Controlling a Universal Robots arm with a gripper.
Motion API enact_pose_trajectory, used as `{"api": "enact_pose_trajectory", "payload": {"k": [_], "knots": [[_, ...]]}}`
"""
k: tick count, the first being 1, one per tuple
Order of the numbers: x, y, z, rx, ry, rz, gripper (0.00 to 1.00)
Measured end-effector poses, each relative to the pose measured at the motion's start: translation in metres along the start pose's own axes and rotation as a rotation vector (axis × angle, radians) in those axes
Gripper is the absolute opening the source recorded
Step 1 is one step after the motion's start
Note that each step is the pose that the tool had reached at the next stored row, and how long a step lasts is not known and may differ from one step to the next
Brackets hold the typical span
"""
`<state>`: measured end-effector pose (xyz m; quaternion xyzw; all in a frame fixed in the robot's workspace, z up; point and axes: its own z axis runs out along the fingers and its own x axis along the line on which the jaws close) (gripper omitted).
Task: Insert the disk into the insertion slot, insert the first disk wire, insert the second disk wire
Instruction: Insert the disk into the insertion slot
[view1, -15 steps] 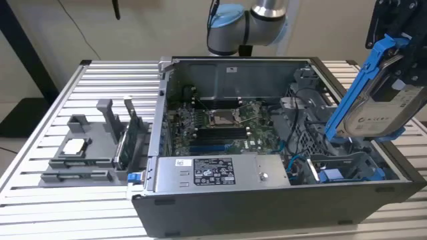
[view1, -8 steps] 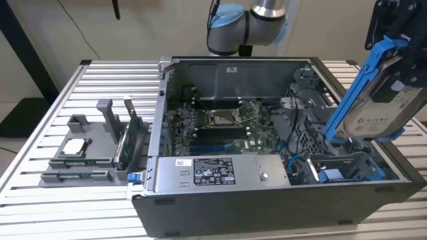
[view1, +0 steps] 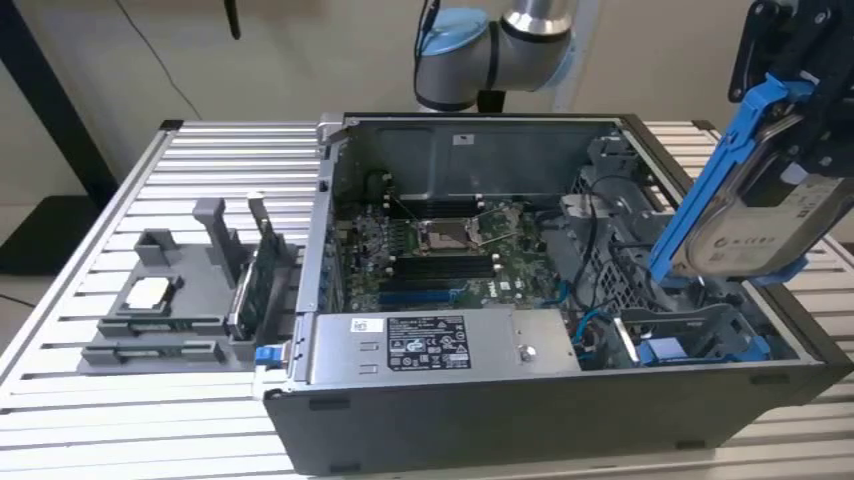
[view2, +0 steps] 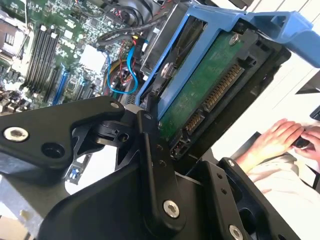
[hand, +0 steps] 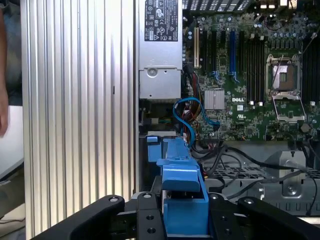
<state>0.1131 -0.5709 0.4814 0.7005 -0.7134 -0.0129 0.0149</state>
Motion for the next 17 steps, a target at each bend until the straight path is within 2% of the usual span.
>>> {"api": "enact_pose_trajectory", "payload": {"k": [17], "knots": [[0.0003,-0.0003,0.0062,0.0000,0.0001,0.000,0.33]]}}
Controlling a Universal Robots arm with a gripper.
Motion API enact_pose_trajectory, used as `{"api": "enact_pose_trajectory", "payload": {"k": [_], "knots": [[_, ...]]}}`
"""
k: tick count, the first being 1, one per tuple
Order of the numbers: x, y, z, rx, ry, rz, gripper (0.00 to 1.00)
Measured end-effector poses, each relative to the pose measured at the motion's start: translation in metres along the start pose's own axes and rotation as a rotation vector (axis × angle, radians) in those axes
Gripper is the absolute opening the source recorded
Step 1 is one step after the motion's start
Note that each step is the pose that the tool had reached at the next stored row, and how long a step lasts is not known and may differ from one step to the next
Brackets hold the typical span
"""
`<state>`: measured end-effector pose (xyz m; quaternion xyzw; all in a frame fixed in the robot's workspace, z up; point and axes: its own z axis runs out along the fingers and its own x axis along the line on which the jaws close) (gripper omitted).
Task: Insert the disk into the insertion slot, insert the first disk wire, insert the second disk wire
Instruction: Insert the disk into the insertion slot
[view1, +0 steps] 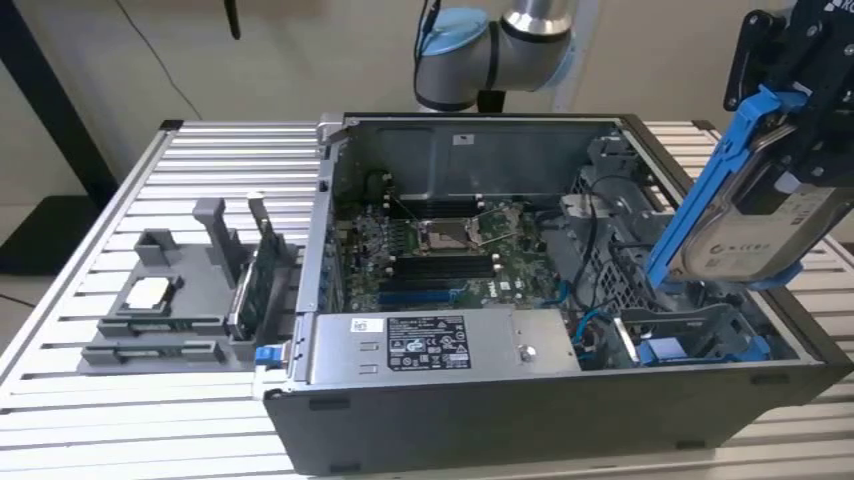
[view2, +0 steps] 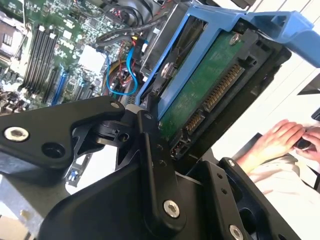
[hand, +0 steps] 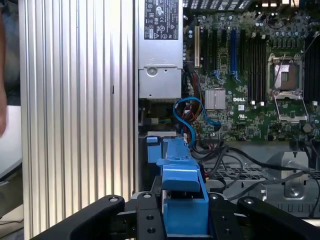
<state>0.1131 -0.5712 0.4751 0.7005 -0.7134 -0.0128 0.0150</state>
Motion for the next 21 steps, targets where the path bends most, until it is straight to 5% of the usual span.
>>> {"api": "enact_pose_trajectory", "payload": {"k": [21], "knots": [[0.0000,-0.0004,0.0122,-0.0005,0.0001,0.000,0.33]]}}
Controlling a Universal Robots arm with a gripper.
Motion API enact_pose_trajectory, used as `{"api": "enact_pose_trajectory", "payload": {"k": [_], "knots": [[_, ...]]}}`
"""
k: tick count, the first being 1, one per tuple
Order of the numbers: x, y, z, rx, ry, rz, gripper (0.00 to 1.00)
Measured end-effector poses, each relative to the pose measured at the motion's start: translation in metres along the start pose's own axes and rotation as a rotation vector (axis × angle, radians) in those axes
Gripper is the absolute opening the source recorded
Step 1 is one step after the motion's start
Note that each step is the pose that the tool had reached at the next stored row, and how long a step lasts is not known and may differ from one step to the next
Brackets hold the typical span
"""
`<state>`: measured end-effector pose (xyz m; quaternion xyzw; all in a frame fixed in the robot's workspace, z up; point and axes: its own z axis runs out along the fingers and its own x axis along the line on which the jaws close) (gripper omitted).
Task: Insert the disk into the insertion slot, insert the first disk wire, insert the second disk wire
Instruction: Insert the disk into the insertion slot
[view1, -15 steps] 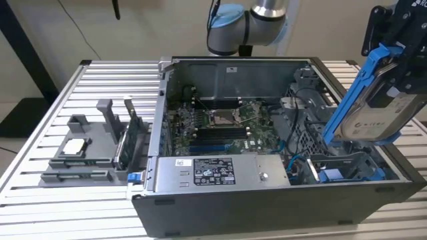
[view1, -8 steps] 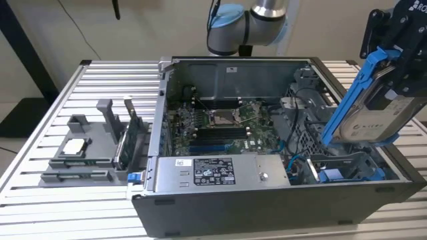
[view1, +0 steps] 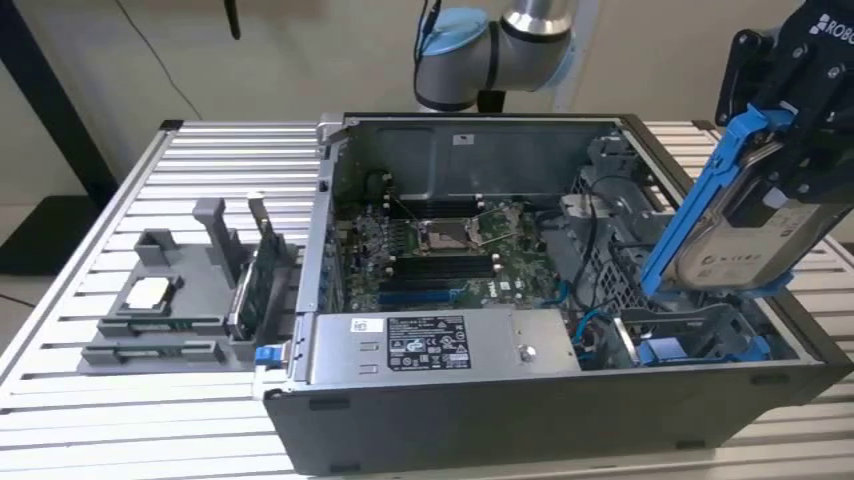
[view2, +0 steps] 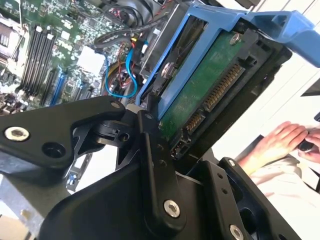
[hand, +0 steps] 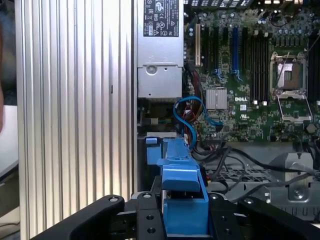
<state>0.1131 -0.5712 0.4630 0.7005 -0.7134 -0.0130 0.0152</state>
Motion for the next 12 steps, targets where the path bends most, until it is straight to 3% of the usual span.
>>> {"api": "enact_pose_trajectory", "payload": {"k": [12], "knots": [[0.0000,-0.0004,0.0096,0.0000,0.0007,0.000,0.33]]}}
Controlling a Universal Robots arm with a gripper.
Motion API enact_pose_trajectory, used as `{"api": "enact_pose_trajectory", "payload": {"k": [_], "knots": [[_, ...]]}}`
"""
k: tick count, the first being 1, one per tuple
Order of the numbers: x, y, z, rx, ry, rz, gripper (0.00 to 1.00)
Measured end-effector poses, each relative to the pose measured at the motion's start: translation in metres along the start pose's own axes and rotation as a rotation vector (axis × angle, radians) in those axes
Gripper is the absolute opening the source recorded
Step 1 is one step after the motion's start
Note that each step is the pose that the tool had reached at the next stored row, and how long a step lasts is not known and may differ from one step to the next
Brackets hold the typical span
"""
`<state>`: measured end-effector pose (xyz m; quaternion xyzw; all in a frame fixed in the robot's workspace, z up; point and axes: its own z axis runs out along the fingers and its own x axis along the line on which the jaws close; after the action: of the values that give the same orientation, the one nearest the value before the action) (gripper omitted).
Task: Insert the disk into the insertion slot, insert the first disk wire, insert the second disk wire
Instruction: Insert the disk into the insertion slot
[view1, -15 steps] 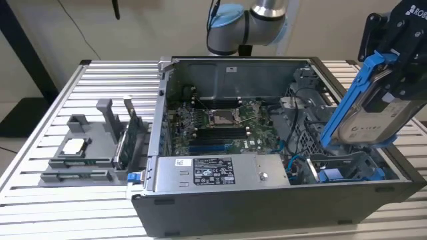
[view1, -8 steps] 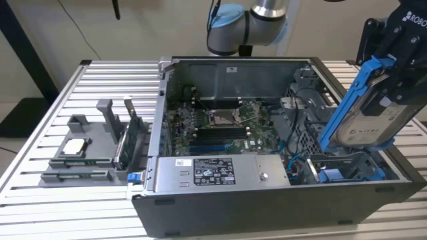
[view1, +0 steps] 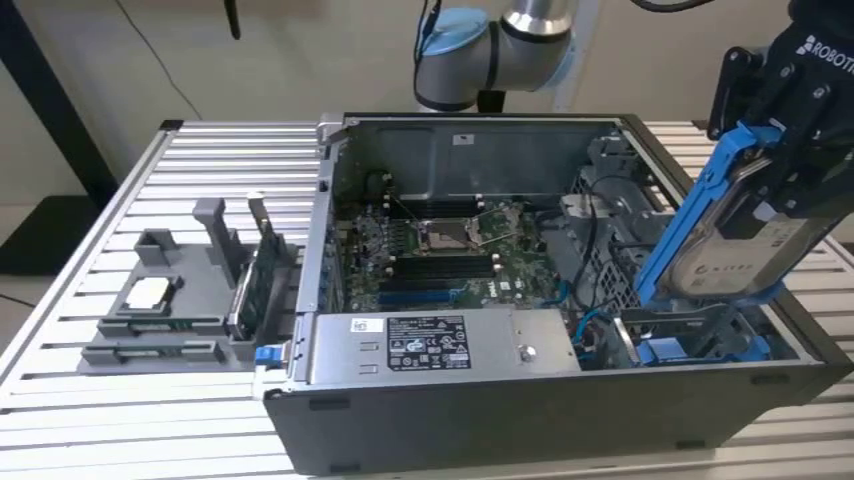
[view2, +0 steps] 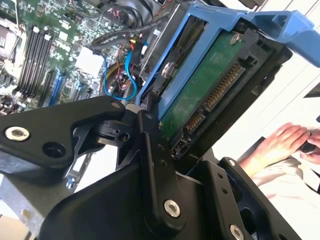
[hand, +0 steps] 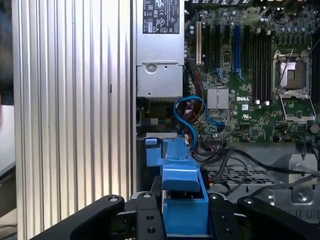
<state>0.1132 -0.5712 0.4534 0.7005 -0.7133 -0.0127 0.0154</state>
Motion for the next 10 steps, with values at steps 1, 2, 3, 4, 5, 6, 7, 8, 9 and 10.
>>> {"api": "enact_pose_trajectory", "payload": {"k": [1,2,3,4,5,6,7,8,9,10], "knots": [[0.0000,0.0000,0.0007,0.0000,0.0002,0.000,0.33],[0.0000,0.0000,0.0013,0.0000,0.0002,0.000,0.33],[0.0000,-0.0001,0.0019,0.0000,0.0004,0.000,0.33],[0.0000,-0.0001,0.0026,0.0000,0.0004,0.000,0.33],[0.0000,-0.0001,0.0031,0.0000,0.0006,0.000,0.33],[0.0000,-0.0001,0.0034,0.0001,0.0008,0.000,0.33],[0.0000,-0.0001,0.0034,0.0000,0.0009,0.000,0.33],[0.0000,-0.0001,0.0034,0.0000,0.0010,0.000,0.33],[0.0000,-0.0001,0.0035,0.0000,0.0010,0.000,0.33],[0.0000,-0.0001,0.0036,0.0000,0.0008,0.000,0.33]]}}
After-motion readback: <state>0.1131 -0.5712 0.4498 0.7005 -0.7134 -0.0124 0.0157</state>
